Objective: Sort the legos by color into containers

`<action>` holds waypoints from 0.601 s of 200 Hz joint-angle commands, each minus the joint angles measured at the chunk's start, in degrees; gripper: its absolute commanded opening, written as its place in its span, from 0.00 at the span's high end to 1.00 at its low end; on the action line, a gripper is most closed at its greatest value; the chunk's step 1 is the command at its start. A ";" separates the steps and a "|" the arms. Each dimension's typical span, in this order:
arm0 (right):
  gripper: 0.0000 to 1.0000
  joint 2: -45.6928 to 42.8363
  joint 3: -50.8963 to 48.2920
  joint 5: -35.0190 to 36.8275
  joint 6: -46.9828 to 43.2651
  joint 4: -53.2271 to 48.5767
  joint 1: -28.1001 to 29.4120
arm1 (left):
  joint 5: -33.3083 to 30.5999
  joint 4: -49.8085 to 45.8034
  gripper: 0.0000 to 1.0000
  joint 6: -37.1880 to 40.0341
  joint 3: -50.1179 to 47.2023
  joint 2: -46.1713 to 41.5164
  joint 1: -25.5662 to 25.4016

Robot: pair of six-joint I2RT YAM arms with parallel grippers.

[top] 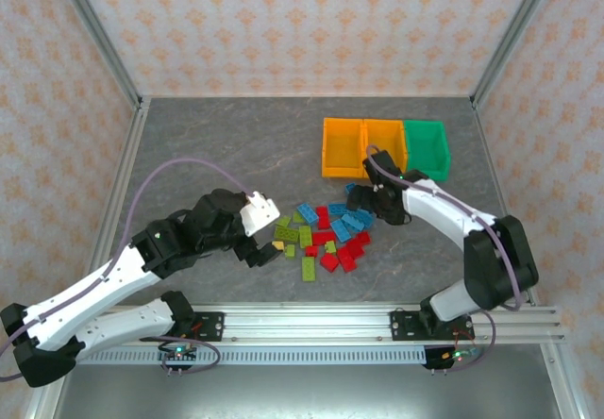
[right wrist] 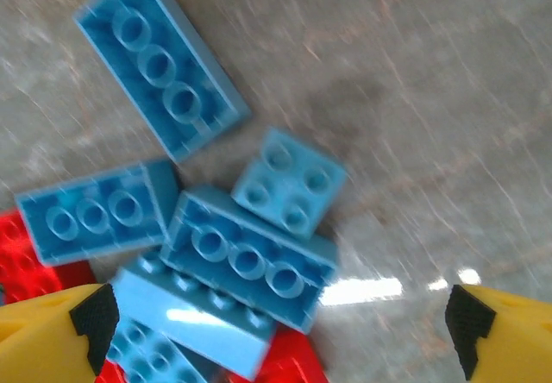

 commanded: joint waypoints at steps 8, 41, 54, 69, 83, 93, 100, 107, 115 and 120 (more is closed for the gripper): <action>0.09 7.68 7.17 4.19 -4.87 4.94 0.26 | -3.70 -0.10 0.00 3.47 -0.15 -1.31 -0.04; 0.21 16.54 13.80 1.26 -8.68 4.48 0.30 | -4.33 -1.62 0.00 5.50 -2.92 -4.25 -0.01; 0.24 19.17 15.75 2.36 -8.70 3.34 0.33 | -4.22 -1.55 0.00 6.50 -3.73 -5.59 -0.01; 0.28 21.05 16.42 3.01 -9.21 3.16 0.30 | -3.71 -1.09 0.00 6.93 -4.29 -6.91 -0.02; 0.35 22.07 16.54 3.00 -9.68 3.30 0.33 | -2.76 -0.60 0.00 7.28 -4.73 -7.91 -0.01; 0.41 22.37 16.38 2.35 -10.02 3.30 0.29 | -2.21 -0.46 0.00 7.51 -4.98 -8.32 0.02; 0.45 22.44 16.13 1.95 -10.09 3.38 0.32 | -1.88 -0.39 0.00 7.62 -5.13 -8.55 0.02; 0.50 22.26 15.79 1.40 -10.16 3.67 0.31 | -1.62 -0.24 0.00 7.73 -5.22 -8.68 0.02; 0.54 21.90 15.33 0.64 -10.23 4.02 0.26 | -1.46 -0.20 0.00 7.95 -5.41 -8.84 -0.08; 0.57 21.55 15.09 0.41 -10.17 4.29 0.34 | -1.48 -0.09 0.00 8.00 -5.52 -8.86 0.00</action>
